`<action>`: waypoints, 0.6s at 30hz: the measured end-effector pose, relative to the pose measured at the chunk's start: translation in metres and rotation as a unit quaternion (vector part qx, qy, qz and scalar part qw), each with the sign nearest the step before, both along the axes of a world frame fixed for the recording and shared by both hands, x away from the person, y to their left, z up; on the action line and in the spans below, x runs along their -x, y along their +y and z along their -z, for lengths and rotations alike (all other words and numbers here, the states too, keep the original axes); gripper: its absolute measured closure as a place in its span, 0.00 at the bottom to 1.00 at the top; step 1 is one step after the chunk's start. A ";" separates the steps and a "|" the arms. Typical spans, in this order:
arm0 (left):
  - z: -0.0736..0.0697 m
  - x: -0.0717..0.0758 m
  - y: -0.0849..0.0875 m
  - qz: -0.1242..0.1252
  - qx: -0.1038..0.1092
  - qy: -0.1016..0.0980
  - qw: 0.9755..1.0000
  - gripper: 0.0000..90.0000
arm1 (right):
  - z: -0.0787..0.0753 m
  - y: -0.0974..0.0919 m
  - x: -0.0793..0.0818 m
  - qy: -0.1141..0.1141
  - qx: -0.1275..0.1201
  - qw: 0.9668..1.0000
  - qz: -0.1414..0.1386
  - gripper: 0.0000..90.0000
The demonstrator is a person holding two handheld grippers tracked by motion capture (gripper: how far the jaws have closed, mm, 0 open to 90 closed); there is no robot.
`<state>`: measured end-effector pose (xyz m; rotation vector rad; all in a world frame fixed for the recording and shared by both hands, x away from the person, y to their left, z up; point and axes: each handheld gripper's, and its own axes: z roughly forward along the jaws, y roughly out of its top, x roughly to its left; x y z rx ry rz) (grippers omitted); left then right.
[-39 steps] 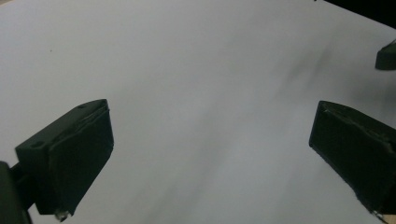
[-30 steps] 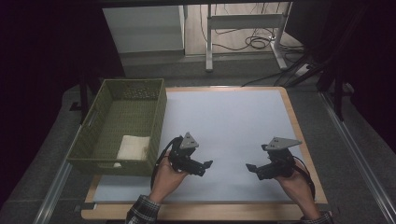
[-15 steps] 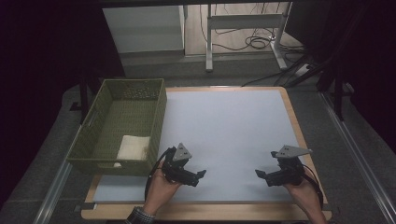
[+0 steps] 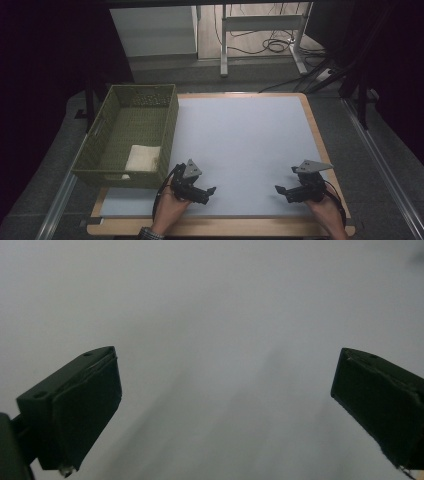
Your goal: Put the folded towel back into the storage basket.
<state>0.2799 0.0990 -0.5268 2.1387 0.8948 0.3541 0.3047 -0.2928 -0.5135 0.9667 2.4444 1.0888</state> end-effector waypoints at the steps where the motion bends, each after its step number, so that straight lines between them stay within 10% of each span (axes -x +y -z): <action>1: 0.003 0.000 0.001 0.000 -0.001 0.003 1.000 0.00 | 0.003 0.000 0.000 0.002 0.000 1.000 -0.001 0.04; 18: 0.021 -0.006 -0.002 -0.003 -0.030 0.030 0.999 0.00 | 0.018 0.008 0.000 0.002 0.038 0.999 -0.006 0.04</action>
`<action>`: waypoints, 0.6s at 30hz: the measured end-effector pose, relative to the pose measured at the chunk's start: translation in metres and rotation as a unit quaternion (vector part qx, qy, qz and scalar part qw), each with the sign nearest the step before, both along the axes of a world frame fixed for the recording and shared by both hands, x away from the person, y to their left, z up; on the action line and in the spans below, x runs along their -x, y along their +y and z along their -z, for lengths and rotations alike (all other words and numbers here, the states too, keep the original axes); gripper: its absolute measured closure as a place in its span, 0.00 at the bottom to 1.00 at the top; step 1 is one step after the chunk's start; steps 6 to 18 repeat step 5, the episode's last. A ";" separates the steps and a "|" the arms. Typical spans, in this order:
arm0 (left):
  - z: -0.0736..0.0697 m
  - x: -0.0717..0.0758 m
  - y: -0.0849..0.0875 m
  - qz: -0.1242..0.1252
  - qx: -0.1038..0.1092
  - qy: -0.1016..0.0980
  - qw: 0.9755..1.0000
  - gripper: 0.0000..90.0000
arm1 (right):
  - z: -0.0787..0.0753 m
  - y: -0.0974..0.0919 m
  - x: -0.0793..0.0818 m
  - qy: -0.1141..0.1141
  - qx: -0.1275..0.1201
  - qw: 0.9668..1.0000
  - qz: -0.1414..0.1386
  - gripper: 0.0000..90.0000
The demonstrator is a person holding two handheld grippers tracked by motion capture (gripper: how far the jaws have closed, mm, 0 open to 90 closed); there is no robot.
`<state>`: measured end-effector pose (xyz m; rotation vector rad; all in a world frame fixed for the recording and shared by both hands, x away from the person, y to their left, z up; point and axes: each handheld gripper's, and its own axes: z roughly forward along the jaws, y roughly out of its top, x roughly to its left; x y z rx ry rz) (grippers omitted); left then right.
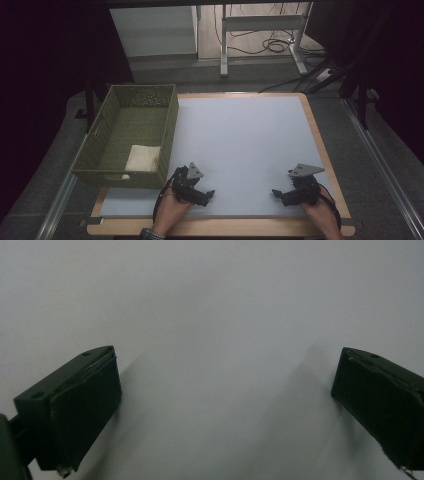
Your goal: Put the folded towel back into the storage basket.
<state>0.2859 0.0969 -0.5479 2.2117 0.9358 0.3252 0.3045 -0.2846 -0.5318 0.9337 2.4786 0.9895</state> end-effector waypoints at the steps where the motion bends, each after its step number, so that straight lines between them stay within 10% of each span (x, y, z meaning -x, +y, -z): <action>1: 0.000 0.000 0.000 0.000 0.000 0.000 1.000 0.00 | 0.000 0.000 0.000 0.000 0.000 1.000 0.000 0.04; 18: 0.000 0.001 0.000 0.000 -0.001 -0.003 1.000 0.00 | 0.000 0.000 0.000 0.000 -0.001 1.000 0.001 0.04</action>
